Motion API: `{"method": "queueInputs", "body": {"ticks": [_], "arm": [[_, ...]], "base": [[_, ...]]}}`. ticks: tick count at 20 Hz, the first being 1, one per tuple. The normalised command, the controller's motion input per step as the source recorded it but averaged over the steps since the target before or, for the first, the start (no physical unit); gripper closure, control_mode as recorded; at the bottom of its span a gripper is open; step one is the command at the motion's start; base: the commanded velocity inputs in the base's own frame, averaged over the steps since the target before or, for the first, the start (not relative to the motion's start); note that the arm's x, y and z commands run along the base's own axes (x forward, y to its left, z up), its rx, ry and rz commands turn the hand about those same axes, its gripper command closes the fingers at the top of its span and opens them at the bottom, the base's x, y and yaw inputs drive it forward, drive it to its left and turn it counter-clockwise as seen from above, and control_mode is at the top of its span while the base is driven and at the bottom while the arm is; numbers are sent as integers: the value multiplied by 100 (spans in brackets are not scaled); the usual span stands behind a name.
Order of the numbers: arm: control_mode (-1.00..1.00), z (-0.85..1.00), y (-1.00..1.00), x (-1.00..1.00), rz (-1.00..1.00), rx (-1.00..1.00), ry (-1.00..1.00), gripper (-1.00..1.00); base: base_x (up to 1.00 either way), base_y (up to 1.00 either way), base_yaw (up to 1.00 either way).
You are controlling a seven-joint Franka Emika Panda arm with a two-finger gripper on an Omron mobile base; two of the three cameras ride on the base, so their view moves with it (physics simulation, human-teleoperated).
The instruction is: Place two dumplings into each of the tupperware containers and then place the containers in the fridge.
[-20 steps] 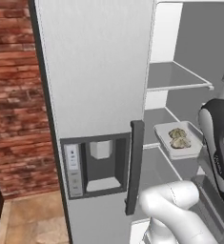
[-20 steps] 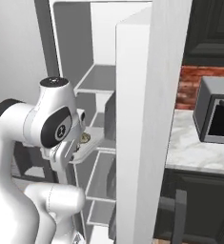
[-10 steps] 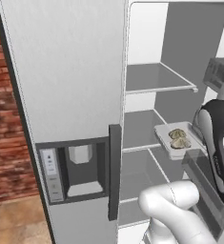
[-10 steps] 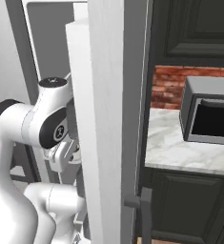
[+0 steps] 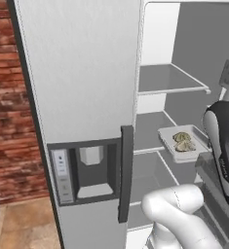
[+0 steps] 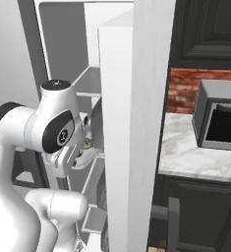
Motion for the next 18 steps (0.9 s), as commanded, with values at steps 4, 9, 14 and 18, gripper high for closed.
{"method": "queueInputs", "body": {"ticks": [4, 9, 14, 18], "arm": [[100, 0, 0, 0, 0, 0, 0, 100], [100, 0, 0, 0, 0, 0, 0, 100], [100, 0, 0, 0, 0, 0, 0, 100], [100, 0, 0, 0, 0, 0, 0, 100]], "base": [[35, 7, 7], [47, 0, 6], [26, 0, 6], [24, 0, 7]]}}
